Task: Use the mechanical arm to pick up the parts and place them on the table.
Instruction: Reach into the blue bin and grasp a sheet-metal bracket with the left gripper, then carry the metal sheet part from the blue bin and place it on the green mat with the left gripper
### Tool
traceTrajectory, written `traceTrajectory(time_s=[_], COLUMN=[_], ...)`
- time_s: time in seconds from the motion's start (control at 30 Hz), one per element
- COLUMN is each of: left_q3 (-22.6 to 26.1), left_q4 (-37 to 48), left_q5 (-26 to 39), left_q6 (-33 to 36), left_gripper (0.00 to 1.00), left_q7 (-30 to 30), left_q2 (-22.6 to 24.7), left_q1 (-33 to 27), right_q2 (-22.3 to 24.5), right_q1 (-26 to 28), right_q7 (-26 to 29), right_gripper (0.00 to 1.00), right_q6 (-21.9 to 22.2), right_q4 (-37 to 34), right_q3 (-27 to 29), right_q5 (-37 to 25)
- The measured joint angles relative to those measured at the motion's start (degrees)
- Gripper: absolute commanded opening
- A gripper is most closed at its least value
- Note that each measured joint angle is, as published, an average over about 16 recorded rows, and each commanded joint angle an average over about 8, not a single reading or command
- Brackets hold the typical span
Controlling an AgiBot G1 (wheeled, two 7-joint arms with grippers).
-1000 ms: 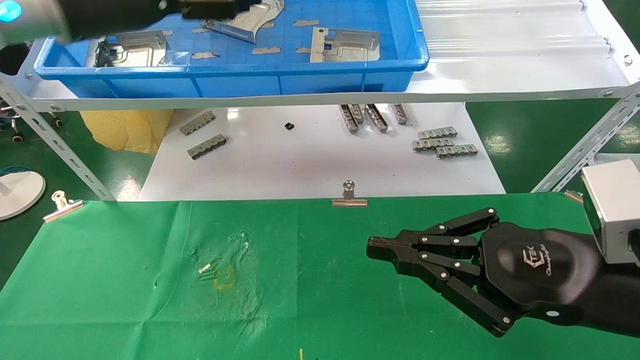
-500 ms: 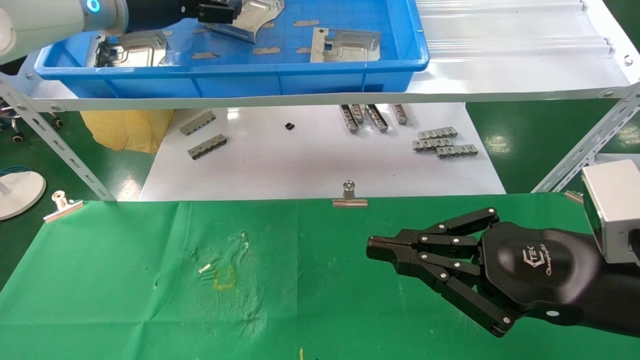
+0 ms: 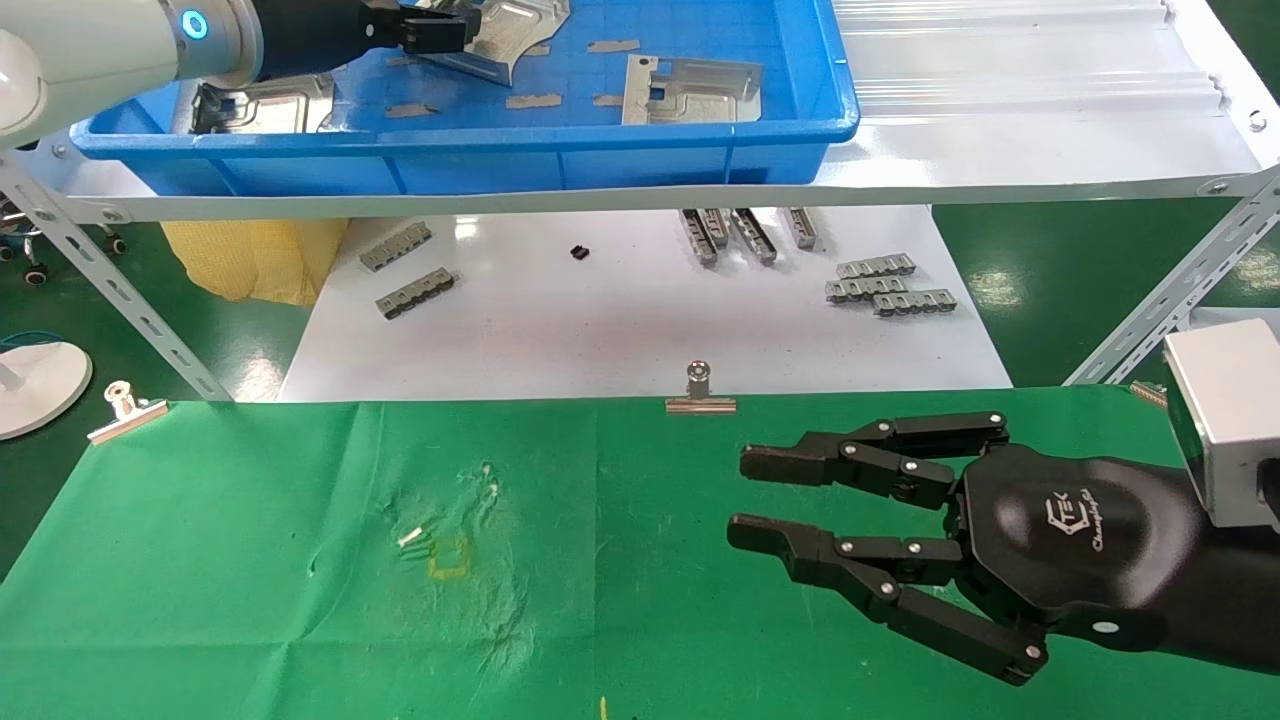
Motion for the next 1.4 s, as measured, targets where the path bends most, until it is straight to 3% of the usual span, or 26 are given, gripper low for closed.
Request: traceTrajectory(time_s=[1.0,1.2,1.4], left_q3=[-1.1,-2.0,-3.2], left_q4=[-2.7,-4.7,-6.9], left_q5=[-2.5,-4.2,-6.5], left_q6=[-1.6,3.5,14.1], left_gripper=[0.00,0.00,0.00], left_q7=[-1.1,1.6,7.0], left_q2=[0.0,-1.4,-4.6], left_q1=[1.3,0.0,-0.7], right_q2=[0.0,0.0,0.0], right_q1=[0.0,0.0,0.0], right_q7=[0.0,0.0,0.0], right_gripper=[1.00,1.00,1.00], right_q6=[0.0,0.0,0.0], right_q4=[0.0,0.0,0.0], right_q3=[0.0,0.0,0.0], right_q5=[0.0,0.0,0.0])
